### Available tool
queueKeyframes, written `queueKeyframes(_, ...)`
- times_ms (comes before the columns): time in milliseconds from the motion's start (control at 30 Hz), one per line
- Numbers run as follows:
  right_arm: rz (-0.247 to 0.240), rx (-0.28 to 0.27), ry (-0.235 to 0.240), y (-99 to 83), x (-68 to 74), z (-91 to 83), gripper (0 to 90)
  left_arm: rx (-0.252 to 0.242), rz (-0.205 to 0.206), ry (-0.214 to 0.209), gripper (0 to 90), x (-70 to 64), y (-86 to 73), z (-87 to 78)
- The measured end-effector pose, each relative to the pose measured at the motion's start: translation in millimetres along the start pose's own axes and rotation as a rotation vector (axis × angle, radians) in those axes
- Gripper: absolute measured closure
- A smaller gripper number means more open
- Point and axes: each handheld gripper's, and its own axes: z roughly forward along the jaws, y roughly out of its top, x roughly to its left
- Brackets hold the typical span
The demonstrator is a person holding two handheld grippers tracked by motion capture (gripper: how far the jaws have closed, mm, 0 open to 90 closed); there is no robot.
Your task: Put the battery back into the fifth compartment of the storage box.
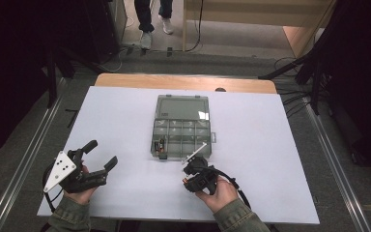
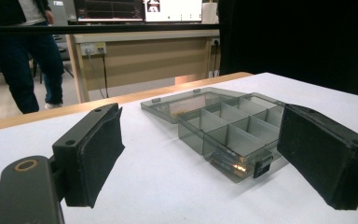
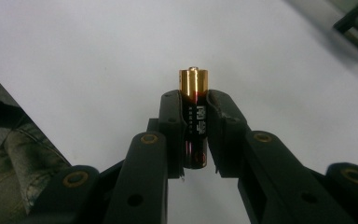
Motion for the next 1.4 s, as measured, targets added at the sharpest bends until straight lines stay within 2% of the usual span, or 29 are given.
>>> queueKeyframes(267, 0.011, -0.062, -0.001, 18.1, -2.6, -13.9, 77.5, 0.0, 0.001, 0.0, 14.2, 0.2, 0.0, -0.1)
queueKeyframes(333, 0.003, -0.072, 0.001, 22.9, -3.2, -15.5, 77.5, 0.0, 0.001, 0.0, 14.2, 0.2, 0.1, -0.2)
queueKeyframes(500, 0.019, -0.092, 0.013, 33.6, -4.0, -17.3, 77.5, -0.001, 0.001, 0.001, 14.2, 0.3, 0.1, -0.3)
queueKeyframes(1000, 0.106, -0.182, 0.063, 74.6, -11.8, -15.6, 77.5, -0.002, 0.001, -0.001, 14.2, 0.8, 0.2, -0.4)
queueKeyframes(1300, 0.184, -0.225, 0.087, 90.2, -16.9, -11.1, 77.5, -0.003, 0.001, -0.002, 14.2, 1.1, 0.3, -0.3)
queueKeyframes(1400, 0.217, -0.242, 0.108, 94.6, -18.8, -8.4, 77.5, -0.003, 0.001, -0.003, 14.2, 1.2, 0.3, -0.3)
